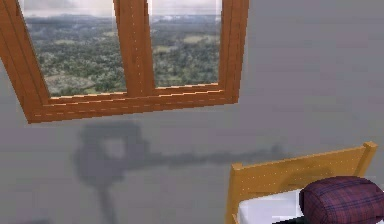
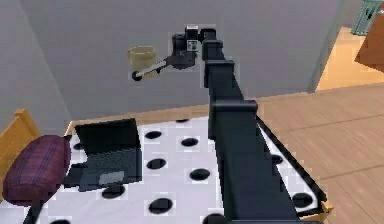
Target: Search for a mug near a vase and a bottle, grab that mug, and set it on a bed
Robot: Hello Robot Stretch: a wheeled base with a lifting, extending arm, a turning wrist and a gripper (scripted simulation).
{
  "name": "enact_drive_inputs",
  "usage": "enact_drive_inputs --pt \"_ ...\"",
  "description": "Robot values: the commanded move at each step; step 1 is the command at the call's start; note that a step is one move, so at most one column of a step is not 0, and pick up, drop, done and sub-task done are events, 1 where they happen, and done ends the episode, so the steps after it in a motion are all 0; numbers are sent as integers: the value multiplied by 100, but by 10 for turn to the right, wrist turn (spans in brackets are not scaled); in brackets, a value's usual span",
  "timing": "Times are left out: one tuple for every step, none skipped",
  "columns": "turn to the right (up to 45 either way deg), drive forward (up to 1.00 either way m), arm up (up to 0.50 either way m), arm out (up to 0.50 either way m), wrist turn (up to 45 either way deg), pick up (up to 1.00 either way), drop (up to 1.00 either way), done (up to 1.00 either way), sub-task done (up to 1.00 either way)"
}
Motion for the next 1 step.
enact_drive_inputs --pt "0 0 -40 0 0 0 0 0 0"
